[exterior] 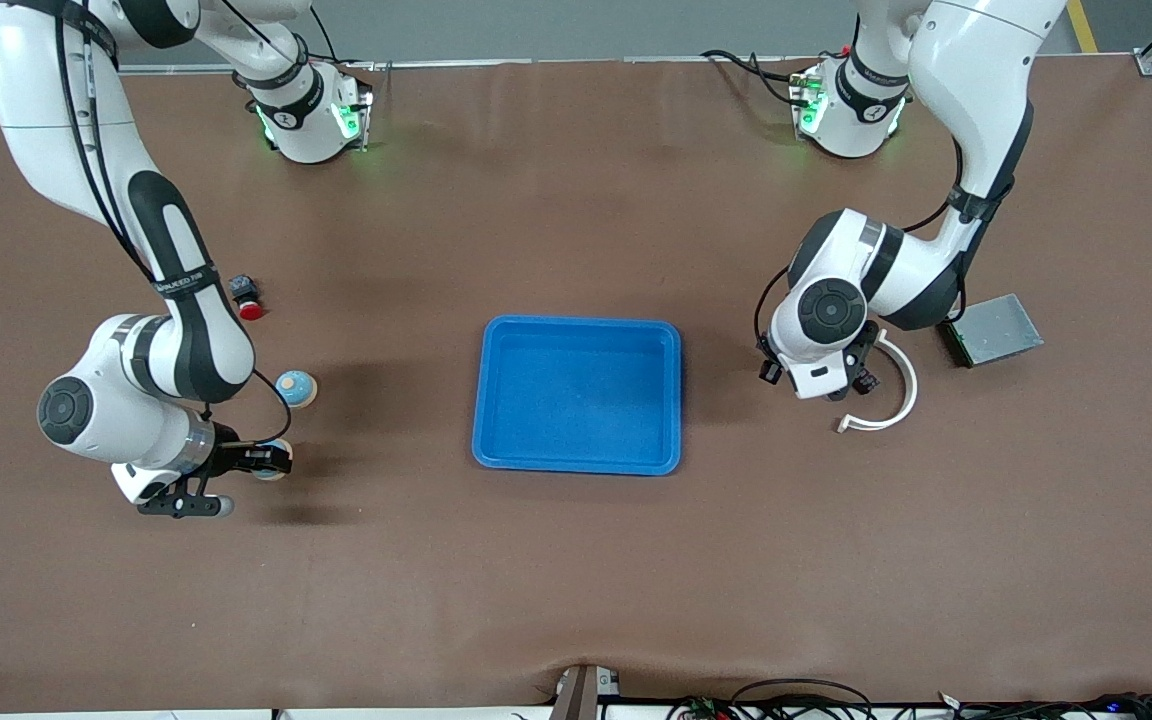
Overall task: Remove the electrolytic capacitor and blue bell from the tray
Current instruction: 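Lower and release the bell while the left gripper releases the capacitor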
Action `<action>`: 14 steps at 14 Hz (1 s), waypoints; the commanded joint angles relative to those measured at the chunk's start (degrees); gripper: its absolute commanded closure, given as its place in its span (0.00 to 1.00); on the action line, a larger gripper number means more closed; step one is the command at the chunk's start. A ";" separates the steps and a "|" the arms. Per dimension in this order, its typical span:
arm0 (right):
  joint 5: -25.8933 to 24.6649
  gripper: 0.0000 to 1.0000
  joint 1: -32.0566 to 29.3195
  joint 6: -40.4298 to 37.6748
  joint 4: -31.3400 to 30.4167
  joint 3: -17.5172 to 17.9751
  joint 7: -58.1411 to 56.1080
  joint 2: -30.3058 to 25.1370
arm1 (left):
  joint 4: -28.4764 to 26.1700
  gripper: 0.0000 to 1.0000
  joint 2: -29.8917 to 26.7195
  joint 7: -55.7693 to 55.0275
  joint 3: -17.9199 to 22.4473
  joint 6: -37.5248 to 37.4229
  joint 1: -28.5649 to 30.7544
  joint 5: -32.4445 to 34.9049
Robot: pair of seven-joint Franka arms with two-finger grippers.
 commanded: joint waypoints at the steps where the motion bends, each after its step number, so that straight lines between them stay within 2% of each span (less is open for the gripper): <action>1: 1.41 1.00 -0.79 1.03 -3.34 0.92 -1.73 -2.23 | 0.15 1.00 0.08 -0.15 -0.26 -0.57 -0.06 0.75; 6: 0.88 1.00 -1.05 6.73 -6.07 0.57 -5.32 -2.23 | 0.76 1.00 1.83 -0.15 -0.26 0.13 -0.85 0.75; 11: 0.79 1.00 -1.58 7.88 -6.42 0.48 -5.86 -2.14 | 3.48 1.00 2.36 -0.50 -0.96 0.57 -1.11 -0.12; 14: 0.79 1.00 -1.49 11.39 -8.35 0.57 -5.86 -2.06 | 7.43 1.00 2.88 -1.37 -0.96 0.66 -2.86 -5.38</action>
